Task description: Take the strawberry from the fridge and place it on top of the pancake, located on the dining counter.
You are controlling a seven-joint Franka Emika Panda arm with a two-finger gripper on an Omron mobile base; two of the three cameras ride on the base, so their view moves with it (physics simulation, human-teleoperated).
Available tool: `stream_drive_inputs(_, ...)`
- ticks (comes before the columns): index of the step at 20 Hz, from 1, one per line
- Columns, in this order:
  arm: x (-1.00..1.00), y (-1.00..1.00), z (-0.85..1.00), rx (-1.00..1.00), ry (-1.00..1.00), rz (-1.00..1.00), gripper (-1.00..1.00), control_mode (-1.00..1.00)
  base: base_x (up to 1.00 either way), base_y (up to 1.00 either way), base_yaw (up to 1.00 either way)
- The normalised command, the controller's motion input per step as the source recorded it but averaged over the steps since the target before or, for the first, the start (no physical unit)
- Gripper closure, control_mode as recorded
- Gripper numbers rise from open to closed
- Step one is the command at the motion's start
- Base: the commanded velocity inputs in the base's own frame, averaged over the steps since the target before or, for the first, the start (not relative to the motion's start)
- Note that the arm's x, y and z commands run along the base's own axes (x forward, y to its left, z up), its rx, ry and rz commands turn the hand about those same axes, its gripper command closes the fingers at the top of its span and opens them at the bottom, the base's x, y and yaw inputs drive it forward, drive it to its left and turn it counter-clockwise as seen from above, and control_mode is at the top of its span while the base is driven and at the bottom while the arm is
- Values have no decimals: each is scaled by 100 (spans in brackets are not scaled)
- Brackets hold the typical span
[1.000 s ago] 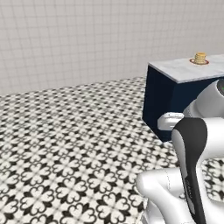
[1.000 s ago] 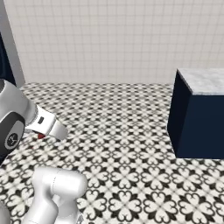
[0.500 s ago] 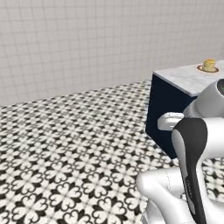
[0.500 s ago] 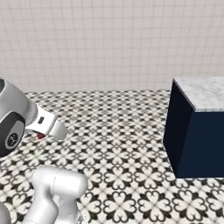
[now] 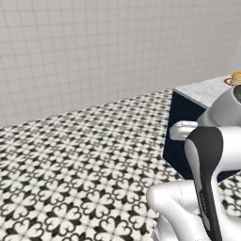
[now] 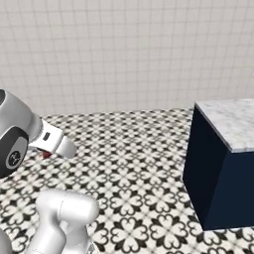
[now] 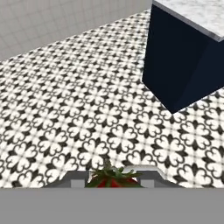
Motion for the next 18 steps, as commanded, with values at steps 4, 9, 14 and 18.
stream_drive_inputs(4,0,0,0,0,0,0,100,100,100,0,-21)
stream_drive_inputs(9,0,0,0,0,0,0,100,100,100,0,-22)
stream_drive_inputs(14,0,0,0,0,0,0,100,100,100,0,-25)
stream_drive_inputs(18,0,0,0,0,0,0,100,100,100,0,-31)
